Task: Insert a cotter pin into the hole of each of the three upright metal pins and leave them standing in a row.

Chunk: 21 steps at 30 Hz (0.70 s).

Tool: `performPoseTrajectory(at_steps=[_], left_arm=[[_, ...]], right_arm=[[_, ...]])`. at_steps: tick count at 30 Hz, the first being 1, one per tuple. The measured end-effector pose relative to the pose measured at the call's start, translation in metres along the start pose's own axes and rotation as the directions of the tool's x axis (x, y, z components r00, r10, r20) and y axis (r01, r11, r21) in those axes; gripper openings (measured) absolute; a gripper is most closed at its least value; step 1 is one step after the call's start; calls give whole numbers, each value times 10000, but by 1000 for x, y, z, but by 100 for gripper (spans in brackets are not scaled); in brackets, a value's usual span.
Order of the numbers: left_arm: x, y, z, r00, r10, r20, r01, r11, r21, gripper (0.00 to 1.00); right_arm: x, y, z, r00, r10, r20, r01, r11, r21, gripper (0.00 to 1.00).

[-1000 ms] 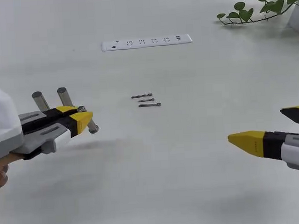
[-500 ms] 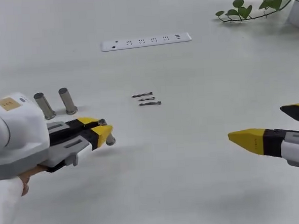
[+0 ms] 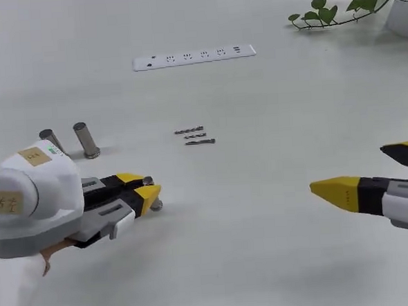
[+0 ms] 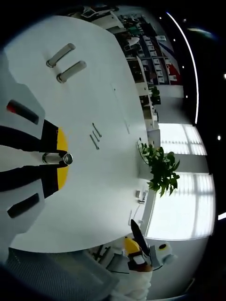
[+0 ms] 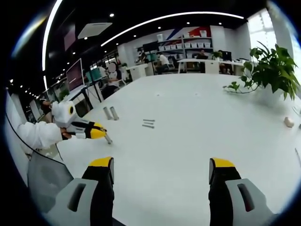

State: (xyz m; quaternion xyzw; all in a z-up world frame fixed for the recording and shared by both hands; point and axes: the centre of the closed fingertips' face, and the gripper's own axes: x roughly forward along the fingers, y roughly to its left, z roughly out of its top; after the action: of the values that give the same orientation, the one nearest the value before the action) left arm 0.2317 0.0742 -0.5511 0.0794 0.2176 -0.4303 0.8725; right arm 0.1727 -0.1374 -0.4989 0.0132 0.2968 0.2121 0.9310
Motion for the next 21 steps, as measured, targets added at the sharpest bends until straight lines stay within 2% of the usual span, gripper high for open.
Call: performPoseTrajectory(at_steps=[6,12,16,18,21], left_arm=[[3,-1,-5,10000,58,-55,-58,10000,-2,5],[4,-10,-15,9999,-23,-160,23,10000,37,5],[6,-8,-14,10000,69,33,-68,9999,-133,6],[5,-9,-13,9999,74,68,-70,9989,-467,6],[4,-9,-13,9999,118,109,-112,9986,-509,6]], right_arm=[[1,0,-1,10000,16,-13,-16,10000,18,81],[2,1,-1,10000,59,0,-59,10000,29,81],[1,1,-1,10000,55,31,-55,10000,62,81],[1,1,-2,10000,61,5,-61,10000,50,81],[2,2,-3,10000,73,-7,-73,9999,75,81]])
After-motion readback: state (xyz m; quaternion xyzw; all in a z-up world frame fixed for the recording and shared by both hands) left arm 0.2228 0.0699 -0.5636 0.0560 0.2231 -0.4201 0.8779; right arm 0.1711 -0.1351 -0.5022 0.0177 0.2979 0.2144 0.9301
